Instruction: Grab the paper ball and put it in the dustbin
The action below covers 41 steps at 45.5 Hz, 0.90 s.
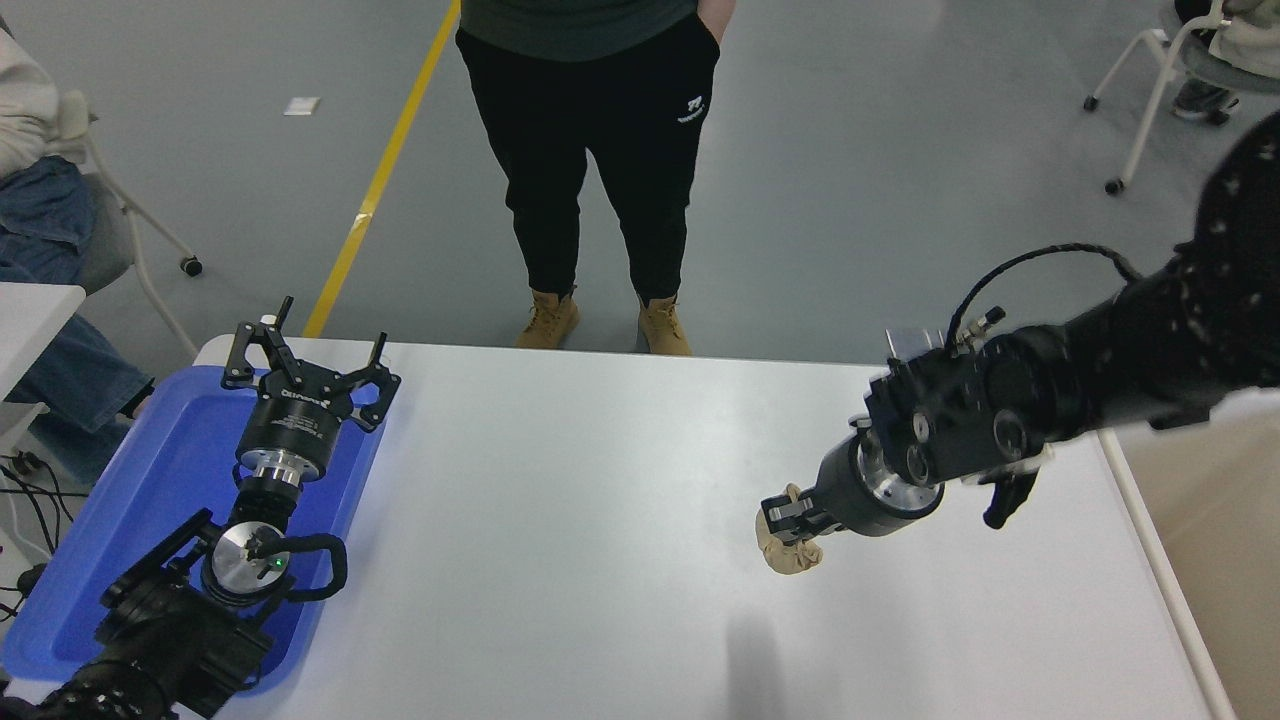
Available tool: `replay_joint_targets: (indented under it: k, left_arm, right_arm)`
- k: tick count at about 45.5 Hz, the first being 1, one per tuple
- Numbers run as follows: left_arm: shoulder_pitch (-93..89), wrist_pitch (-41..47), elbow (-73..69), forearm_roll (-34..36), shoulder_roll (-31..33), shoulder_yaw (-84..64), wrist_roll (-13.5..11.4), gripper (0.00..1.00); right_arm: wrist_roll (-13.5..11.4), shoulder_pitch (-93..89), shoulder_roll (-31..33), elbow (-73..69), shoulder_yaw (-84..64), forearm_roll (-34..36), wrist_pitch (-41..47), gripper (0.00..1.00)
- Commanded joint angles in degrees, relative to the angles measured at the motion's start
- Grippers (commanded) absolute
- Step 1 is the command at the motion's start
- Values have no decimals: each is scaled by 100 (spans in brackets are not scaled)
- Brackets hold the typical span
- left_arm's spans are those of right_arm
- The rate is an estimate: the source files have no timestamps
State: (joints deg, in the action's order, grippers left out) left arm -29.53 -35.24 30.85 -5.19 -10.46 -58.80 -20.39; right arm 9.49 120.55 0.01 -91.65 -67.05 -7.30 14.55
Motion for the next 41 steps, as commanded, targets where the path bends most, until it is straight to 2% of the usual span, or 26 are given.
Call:
replay_joint_targets:
  k: [1, 13, 29, 34, 41]
  left_arm:
    - [9, 0, 0, 0, 0, 0, -1, 100]
    - [9, -9, 0, 0, -9, -9, 8, 100]
    - [9, -9, 0, 0, -9, -9, -1, 100]
    - [9, 0, 0, 0, -9, -9, -1, 100]
    - [9, 0, -9, 0, -9, -9, -1, 100]
  right_arm:
    - [0, 1313, 60, -266, -106, 27, 962, 6]
    - [0, 1937, 201, -257, -440, 27, 1621, 7]
    - [0, 2140, 526, -239, -625, -43, 1683, 8]
    - [0, 2113, 789, -213, -888, -166, 1674, 9]
    - [0, 2008, 1615, -152, -1099, -807, 1630, 10]
